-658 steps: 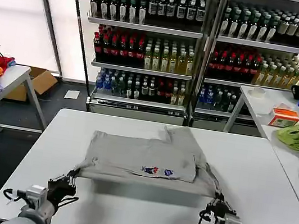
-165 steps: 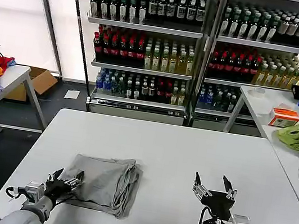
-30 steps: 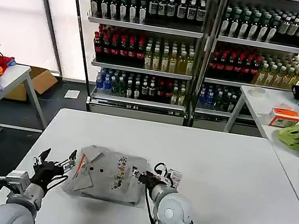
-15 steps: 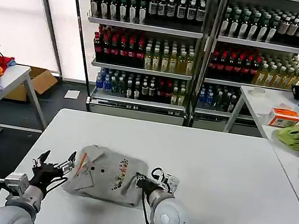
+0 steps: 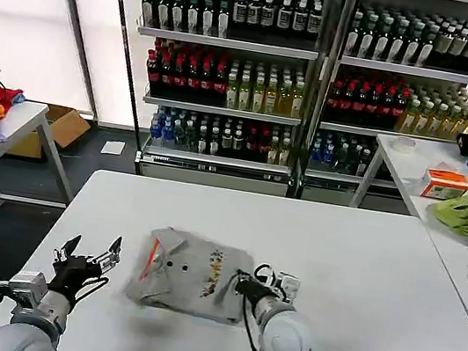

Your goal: Fold and organize the clothes.

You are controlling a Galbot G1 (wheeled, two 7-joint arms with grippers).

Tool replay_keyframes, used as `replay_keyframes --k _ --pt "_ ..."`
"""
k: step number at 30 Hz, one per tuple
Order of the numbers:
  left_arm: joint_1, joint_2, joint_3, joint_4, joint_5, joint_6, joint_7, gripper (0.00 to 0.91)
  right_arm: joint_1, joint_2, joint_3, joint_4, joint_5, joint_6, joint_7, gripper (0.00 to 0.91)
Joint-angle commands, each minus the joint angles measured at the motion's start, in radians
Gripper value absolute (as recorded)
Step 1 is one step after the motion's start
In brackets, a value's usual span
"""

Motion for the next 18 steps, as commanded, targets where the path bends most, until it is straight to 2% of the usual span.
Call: replay_keyframes --k 1,4,6,10,12,13,14,15,17,18 --pt "-0.005 -0.002 0.0 -0.009 -0.001 0.001 0.001 0.907 0.143 -0.248 0.016 -0.077 -0.051 0.002 -0.092 0.0" --pt "-0.01 -0.007 0.0 -0.007 -0.002 -0.001 0.002 0.907 0.179 -0.292 0.001 -0.132 -0.103 0.002 -0.141 0.0" --pt "-0.014 -0.01 -0.003 -0.003 -0.002 -0.002 0.002 0.907 0.189 -0.296 -0.002 -0.166 -0.17 0.003 -0.167 0.0" --pt "-0.011 -0.011 -0.006 -0.008 -0.002 -0.003 0.002 0.907 0.194 -0.289 0.014 -0.235 -0.361 0.012 -0.233 0.0" --pt "-0.011 -0.013 -0.005 -0.009 -0.002 -0.003 0.002 0.907 0.192 -0.29 0.027 -0.251 -0.407 0.006 -0.245 0.03" --pt "-0.01 -0.015 -0.004 -0.009 -0.002 -0.003 0.001 0.907 0.188 -0.285 0.041 -0.261 -0.472 0.011 -0.262 0.202" --pt "-0.01 -0.017 -0.002 -0.009 -0.001 -0.003 0.001 0.907 0.181 -0.281 0.058 -0.262 -0.495 0.008 -0.275 0.423" --pt "-0.01 -0.019 -0.001 -0.008 -0.001 -0.003 0.001 0.907 0.174 -0.282 0.068 -0.253 -0.49 0.005 -0.273 0.907" --pt "-0.009 -0.021 0.002 -0.007 -0.001 -0.003 0.001 0.907 0.147 -0.278 0.096 -0.219 -0.524 0.005 -0.269 0.907" --pt "-0.008 -0.021 0.003 -0.006 -0.001 -0.004 0.001 0.907 0.127 -0.274 0.122 -0.2 -0.571 0.006 -0.269 0.907"
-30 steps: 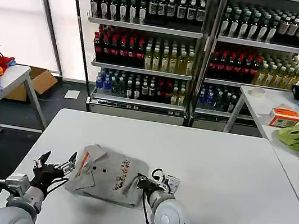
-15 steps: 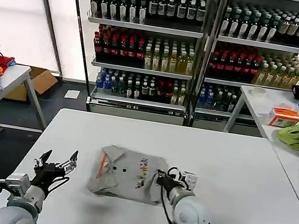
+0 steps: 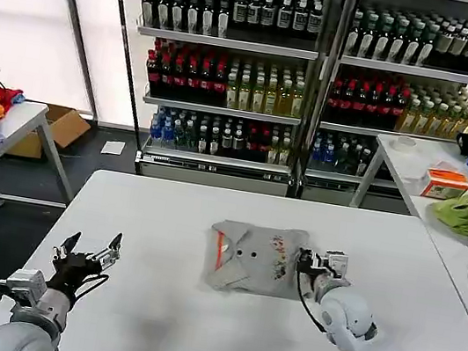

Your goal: Fold and organize the clothes.

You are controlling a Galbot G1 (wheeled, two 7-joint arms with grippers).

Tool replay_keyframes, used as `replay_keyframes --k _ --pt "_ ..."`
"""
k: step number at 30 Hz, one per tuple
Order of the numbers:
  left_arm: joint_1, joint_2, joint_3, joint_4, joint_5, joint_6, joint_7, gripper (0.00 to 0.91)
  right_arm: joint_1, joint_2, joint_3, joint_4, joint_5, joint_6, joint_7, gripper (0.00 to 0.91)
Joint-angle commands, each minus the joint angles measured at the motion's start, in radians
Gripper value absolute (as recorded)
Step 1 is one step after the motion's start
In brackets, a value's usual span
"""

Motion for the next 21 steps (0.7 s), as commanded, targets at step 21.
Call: replay_keyframes --k 21 --pt "0.051 -0.031 0.036 -0.006 0.024 -0.012 0.022 0.907 -0.43 -0.048 0.225 0.405 0.271 -0.006 0.138 0.907"
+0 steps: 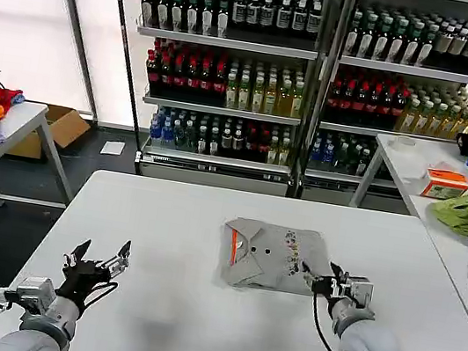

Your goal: Fold and organize the clothes.

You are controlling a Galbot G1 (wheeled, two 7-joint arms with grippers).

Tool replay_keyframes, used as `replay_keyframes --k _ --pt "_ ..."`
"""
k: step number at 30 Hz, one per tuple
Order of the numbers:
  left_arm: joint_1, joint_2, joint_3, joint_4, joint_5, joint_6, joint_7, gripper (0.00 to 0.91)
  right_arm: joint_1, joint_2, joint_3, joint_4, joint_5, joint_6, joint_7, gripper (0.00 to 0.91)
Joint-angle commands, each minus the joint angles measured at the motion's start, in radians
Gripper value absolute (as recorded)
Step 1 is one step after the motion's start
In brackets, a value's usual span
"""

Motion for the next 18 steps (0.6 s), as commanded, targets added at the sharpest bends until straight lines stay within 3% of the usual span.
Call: replay_keyframes --k 1,11,18 --pt "0.023 -0.005 0.007 -0.002 0.009 -0.002 0.008 0.907 -0.142 0.012 0.06 0.107 0.214 -0.001 0.106 0.907" --pt "0.026 0.001 0.015 -0.001 0.012 0.005 0.009 0.907 -0.134 0.027 0.11 0.056 0.254 -0.001 0.135 0.907" --pt "0.032 0.007 0.013 -0.002 0.014 0.006 0.013 0.907 -0.101 0.078 0.108 0.024 0.248 -0.001 0.112 0.907"
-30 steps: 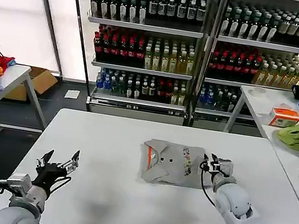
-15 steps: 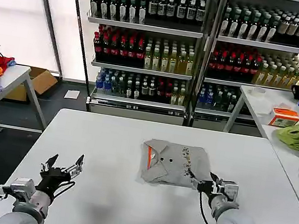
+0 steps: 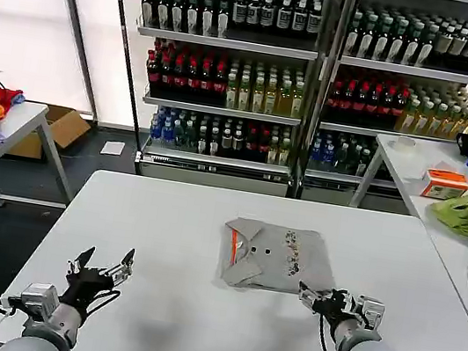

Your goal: Fold and organize the clothes.

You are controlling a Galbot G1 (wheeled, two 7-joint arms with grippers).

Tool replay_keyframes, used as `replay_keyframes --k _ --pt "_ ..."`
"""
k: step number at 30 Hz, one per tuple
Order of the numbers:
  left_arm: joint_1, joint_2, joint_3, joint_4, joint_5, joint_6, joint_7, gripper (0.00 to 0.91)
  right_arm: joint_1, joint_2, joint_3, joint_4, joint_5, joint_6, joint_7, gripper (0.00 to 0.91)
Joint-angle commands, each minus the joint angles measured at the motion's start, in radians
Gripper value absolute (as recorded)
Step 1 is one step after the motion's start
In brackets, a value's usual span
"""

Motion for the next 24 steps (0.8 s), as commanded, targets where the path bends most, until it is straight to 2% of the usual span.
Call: replay_keyframes --k 1,10,18,24 --pt "0.009 0.001 -0.003 -0.002 0.002 0.002 0.003 0.907 -0.001 0.051 0.027 -0.002 0.051 -0.001 0.012 0.907" --pt "0.014 -0.007 0.005 0.008 0.012 0.007 0.007 0.907 -0.004 0.053 0.054 0.102 0.021 -0.001 0.01 0.907" --pt "0.025 -0.009 0.007 0.004 0.019 0.007 0.008 0.907 0.037 0.097 0.009 -0.009 -0.038 0.001 -0.007 0.907" --pt "0.02 -0.009 0.003 0.002 0.017 0.011 0.007 0.907 0.05 0.107 -0.017 -0.056 -0.045 0.0 -0.006 0.907"
